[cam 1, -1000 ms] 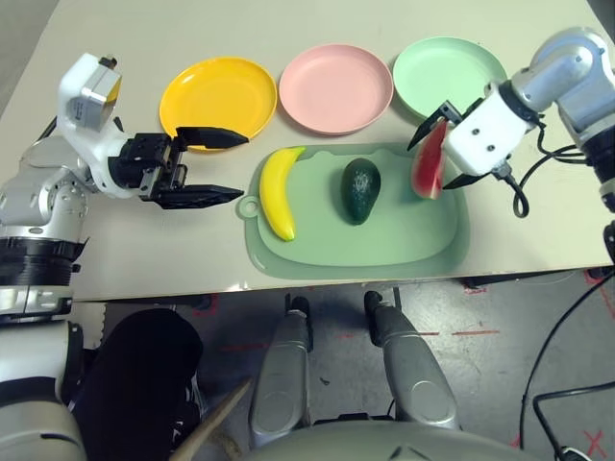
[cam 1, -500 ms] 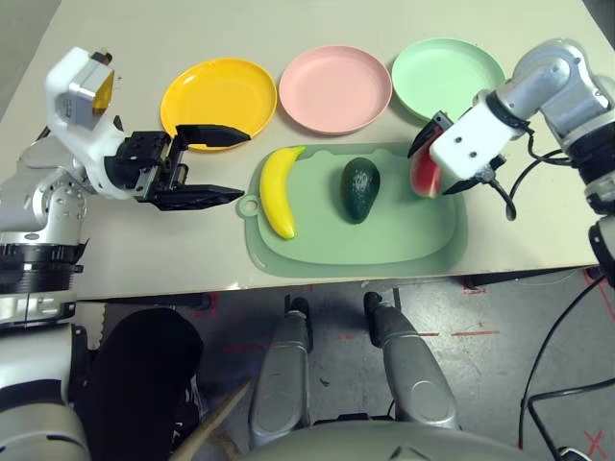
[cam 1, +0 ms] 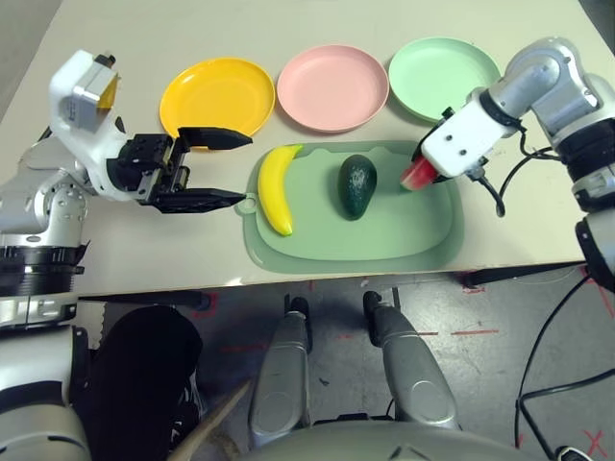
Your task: Place the fruits into color-matched plates.
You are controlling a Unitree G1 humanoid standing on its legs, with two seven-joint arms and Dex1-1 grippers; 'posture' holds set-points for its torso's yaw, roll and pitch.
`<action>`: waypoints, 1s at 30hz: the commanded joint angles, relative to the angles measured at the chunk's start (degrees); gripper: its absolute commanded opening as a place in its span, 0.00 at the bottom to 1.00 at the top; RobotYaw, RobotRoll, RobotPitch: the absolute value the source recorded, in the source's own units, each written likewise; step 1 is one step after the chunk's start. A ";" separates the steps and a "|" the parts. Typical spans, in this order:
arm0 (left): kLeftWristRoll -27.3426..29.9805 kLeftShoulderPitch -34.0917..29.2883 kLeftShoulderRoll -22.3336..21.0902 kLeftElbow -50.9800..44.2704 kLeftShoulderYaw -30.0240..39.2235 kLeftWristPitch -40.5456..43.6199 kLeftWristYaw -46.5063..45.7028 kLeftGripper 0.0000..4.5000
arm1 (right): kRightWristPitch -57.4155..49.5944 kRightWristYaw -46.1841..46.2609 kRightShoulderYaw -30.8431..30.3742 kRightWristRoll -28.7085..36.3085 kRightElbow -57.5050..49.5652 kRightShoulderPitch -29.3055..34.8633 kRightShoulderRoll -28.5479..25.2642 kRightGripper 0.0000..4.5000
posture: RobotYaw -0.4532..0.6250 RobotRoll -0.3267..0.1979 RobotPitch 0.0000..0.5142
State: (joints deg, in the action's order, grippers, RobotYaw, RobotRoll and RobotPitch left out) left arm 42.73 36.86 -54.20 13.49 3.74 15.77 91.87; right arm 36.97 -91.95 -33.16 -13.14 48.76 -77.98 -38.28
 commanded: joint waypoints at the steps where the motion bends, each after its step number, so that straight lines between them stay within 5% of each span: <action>1: -2.90 -1.02 -2.18 -0.45 -2.56 -4.36 0.63 1.00 | -1.56 -0.55 -1.16 -0.86 -1.28 2.11 0.40 0.47 | 0.35 0.62 0.70; 12: -10.16 0.08 -5.33 0.38 -7.23 -8.44 0.63 1.00 | -7.09 -0.55 -2.91 3.32 -6.18 1.78 -0.96 0.47 | 0.36 0.62 0.69; 18: -14.94 1.56 -3.55 1.04 -6.18 -9.61 -0.89 1.00 | -12.98 -0.55 -3.84 7.96 -7.74 -1.28 -0.63 0.47 | 0.36 0.62 0.70; 30: -21.03 4.34 0.58 1.08 -4.79 -9.68 -10.72 1.00 | -13.50 6.16 2.60 2.29 11.58 -14.31 8.42 0.47 | 0.35 0.62 0.70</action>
State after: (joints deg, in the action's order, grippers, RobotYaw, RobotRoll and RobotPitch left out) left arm 22.63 41.24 -53.52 15.45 -2.04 5.35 81.60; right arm 22.99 -87.21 -32.12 -9.79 58.35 -91.30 -30.93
